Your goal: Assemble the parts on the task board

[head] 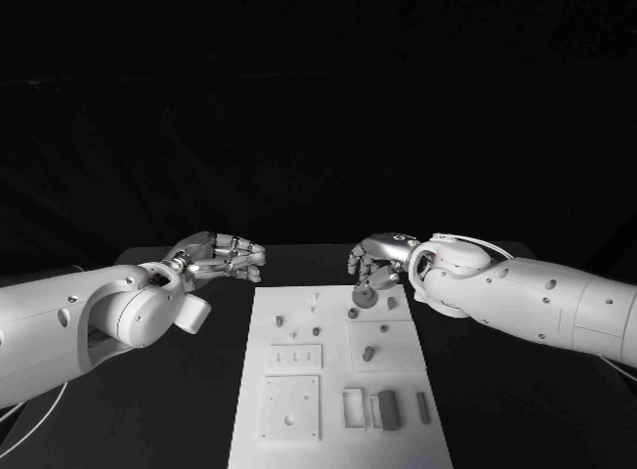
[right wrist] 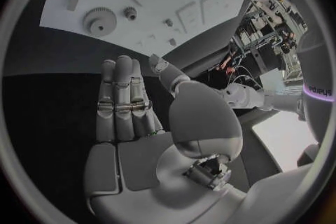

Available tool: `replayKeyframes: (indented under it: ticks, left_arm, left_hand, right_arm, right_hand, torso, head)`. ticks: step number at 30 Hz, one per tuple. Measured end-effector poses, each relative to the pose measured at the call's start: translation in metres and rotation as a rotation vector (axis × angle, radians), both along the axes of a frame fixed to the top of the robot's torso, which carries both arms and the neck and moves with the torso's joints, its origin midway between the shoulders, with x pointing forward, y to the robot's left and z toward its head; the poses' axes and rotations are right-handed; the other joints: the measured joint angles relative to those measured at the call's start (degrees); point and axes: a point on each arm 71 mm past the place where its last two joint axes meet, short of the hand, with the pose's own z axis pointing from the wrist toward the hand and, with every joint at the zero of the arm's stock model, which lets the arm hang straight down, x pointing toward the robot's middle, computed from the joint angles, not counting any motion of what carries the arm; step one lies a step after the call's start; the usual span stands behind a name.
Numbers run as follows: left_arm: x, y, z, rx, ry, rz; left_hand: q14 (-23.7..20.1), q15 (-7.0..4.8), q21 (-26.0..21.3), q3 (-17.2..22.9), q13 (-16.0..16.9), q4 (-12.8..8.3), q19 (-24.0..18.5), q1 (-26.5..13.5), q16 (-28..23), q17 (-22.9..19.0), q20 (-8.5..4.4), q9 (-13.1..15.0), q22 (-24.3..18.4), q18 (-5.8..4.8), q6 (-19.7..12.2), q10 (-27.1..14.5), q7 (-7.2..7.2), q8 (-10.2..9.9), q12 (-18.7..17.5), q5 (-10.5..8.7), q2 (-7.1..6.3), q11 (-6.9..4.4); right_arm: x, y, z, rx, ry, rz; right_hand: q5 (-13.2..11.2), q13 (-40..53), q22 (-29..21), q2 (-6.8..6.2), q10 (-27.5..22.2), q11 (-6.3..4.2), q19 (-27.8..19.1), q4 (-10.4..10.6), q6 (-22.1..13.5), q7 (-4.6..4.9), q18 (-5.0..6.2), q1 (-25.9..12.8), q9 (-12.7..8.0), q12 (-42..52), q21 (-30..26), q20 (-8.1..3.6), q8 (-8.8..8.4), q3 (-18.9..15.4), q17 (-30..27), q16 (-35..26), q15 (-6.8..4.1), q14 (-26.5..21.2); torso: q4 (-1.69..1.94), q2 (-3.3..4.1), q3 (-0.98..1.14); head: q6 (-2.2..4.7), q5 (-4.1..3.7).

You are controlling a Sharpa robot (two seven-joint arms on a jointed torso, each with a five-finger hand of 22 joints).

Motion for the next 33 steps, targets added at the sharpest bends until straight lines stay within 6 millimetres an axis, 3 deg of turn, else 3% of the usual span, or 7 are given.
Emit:
replayKeyframes:
  ticks: [3, 9, 18, 24, 25, 26, 33]
  left_arm:
    - [-0.001, -0.001, 0.0, -0.001, 0.0, -0.003]
    - [-0.002, -0.002, 0.001, -0.004, 0.002, -0.01]
    - [-0.002, -0.004, 0.005, -0.009, -0.004, -0.018]
    - [-0.002, -0.005, 0.006, -0.009, -0.004, -0.021]
    - [-0.002, -0.005, 0.006, -0.009, -0.004, -0.022]
    - [-0.002, -0.005, 0.006, -0.009, -0.005, -0.022]
    - [-0.002, -0.005, 0.006, -0.009, -0.004, -0.022]
  left_hand:
    - [0.0, 0.0, 0.0, 0.0, 0.0, 0.0, 0.1, -0.1, 0.0, 0.0, -0.07, 0.0, 0.0, -0.04, 0.0, 0.0, 0.0, 0.0, -0.1, 0.0, 0.09, 0.0]
    - [0.0, 0.0, -0.2, 0.0, -0.1, 0.0, 0.1, -0.5, -0.5, 0.2, -0.07, -0.1, -0.2, -0.08, 0.0, 0.2, 0.0, -0.3, -0.4, 0.0, 0.01, 0.2]
    - [0.0, 0.0, -0.4, -0.1, -0.2, 0.1, 0.1, -0.9, -0.7, 0.4, -0.07, -0.2, -0.2, -0.18, 0.0, 0.2, 0.0, -0.6, -0.6, 0.0, 0.02, 0.2]
    - [0.0, 0.0, -0.4, -0.3, -0.2, 0.0, 0.1, -0.9, -0.7, 0.4, -0.07, -0.2, -0.2, -0.26, 0.0, 0.2, 0.0, -0.6, -0.8, 0.0, 0.02, 0.2]
    - [0.0, 0.0, -0.4, -0.3, -0.2, 0.0, 0.1, -0.9, -0.7, 0.4, -0.07, -0.2, -0.2, -0.44, 0.0, 0.2, 0.0, -0.6, -0.8, 0.0, 0.03, 0.2]
    - [0.0, 0.0, -0.4, -0.3, -0.2, 0.0, 0.1, -0.9, -0.7, 0.4, -0.07, -0.2, -0.2, -0.45, 0.0, 0.2, 0.0, -0.6, -0.8, 0.0, 0.02, 0.2]
    - [0.0, 0.0, -0.4, -0.3, -0.2, 0.0, 0.1, -0.9, -0.9, 0.6, -0.07, -0.2, -0.2, -0.47, 0.0, 0.2, 0.0, -0.6, -1.1, 0.0, 0.03, 0.2]
  right_arm:
    - [-0.003, 0.003, -0.002, -0.034, -0.015, 0.02]
    - [-0.005, 0.006, -0.003, -0.087, -0.036, 0.035]
    - [-0.006, 0.009, -0.018, -0.147, -0.03, 0.041]
    - [-0.005, 0.008, -0.023, -0.174, -0.032, 0.034]
    - [-0.005, 0.008, -0.025, -0.18, -0.031, 0.033]
    - [-0.005, 0.008, -0.025, -0.184, -0.031, 0.033]
    - [-0.006, 0.007, -0.029, -0.208, -0.03, 0.031]
  right_hand:
    - [0.0, 0.0, 0.0, 0.0, 0.0, -0.03, 1.6, -0.1, 0.6, 0.06, -0.27, 0.0, -0.4, -1.4, 4.1, -1.21, -0.68, -0.6, 3.8, 5.7, 0.22, 0.8]
    - [0.0, -0.9, 0.0, 0.0, -0.6, -0.48, 3.1, -0.1, 0.9, -0.1, -0.27, 0.0, -0.9, -3.7, 11.4, -2.5, -1.51, -0.9, 8.0, 13.9, 0.83, 1.8]
    - [0.0, -1.9, 0.0, -0.61, -2.2, -0.26, 2.4, 0.0, 0.9, -0.1, -0.78, -0.6, -1.1, -3.7, 14.8, -3.17, -2.12, -0.6, 8.4, 16.6, 1.54, 1.5]
    - [0.0, -2.5, 0.0, -0.84, -2.9, -0.42, 2.1, -0.1, 0.9, -0.1, -0.89, -0.8, -1.2, -3.7, 15.6, -3.4, -2.12, -0.2, 8.1, 17.2, 1.79, 1.2]
    - [0.0, -2.6, 0.0, -0.84, -4.4, 0.69, 2.1, -0.1, 0.9, -0.11, -1.42, -0.8, -1.2, -3.9, 15.7, -3.39, -2.13, -0.2, 8.0, 17.5, 1.99, 1.0]
    - [0.0, -2.7, 0.0, -0.84, -4.8, 1.04, 2.1, -0.1, 0.9, -0.11, -1.51, -0.8, -1.2, -3.9, 15.9, -3.4, -2.13, -0.2, 8.0, 17.6, 2.08, 1.0]
    - [0.0, -3.1, 0.0, -1.02, -5.2, 1.07, 1.7, -0.1, 0.9, -0.11, -1.72, -1.0, -1.2, -3.9, 16.3, -3.39, -2.13, 0.1, 7.8, 18.0, 2.16, 0.9]
  torso:
    - [0.34, 0.47, -0.04]
    - [0.74, 1.24, -0.12]
    - [1.09, 2.2, -0.3]
    - [1.41, 2.77, -0.31]
    - [1.46, 2.83, -0.32]
    - [1.51, 2.93, -0.33]
    - [1.85, 3.53, -0.38]
  head:
    - [-0.07, -0.35]
    - [-0.24, -0.93]
    - [-0.26, -1.34]
    - [-0.2, -1.37]
    - [-0.2, -1.38]
    - [-0.2, -1.41]
    - [-0.27, -1.67]
